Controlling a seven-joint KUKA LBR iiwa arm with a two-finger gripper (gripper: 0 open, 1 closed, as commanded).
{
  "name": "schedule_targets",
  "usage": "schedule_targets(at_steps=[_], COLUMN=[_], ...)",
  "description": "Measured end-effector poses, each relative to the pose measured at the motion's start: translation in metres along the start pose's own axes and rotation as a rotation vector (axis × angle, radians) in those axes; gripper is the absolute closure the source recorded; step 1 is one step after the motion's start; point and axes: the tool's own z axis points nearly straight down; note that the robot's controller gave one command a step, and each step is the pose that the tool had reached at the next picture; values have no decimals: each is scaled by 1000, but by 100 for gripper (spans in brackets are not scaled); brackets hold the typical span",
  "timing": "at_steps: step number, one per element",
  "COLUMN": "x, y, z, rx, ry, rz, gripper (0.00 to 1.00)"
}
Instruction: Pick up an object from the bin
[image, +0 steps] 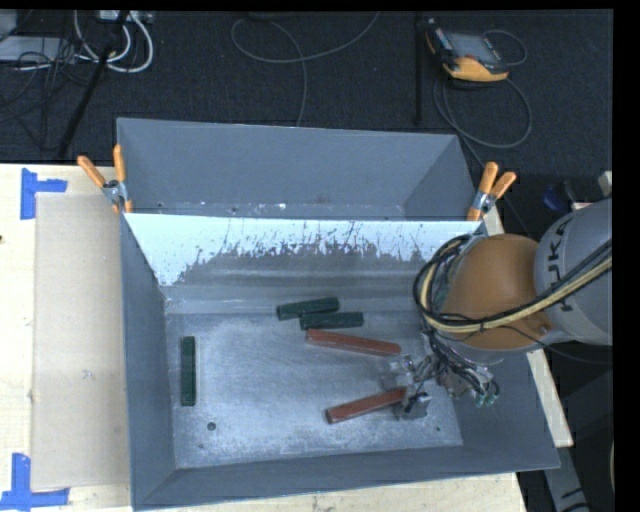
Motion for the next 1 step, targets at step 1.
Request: schedule_targets(at_steps=[1], x=[-12], y=[2], z=[-175], rx=[4], ry=[-11], rz=[-5], gripper=[100])
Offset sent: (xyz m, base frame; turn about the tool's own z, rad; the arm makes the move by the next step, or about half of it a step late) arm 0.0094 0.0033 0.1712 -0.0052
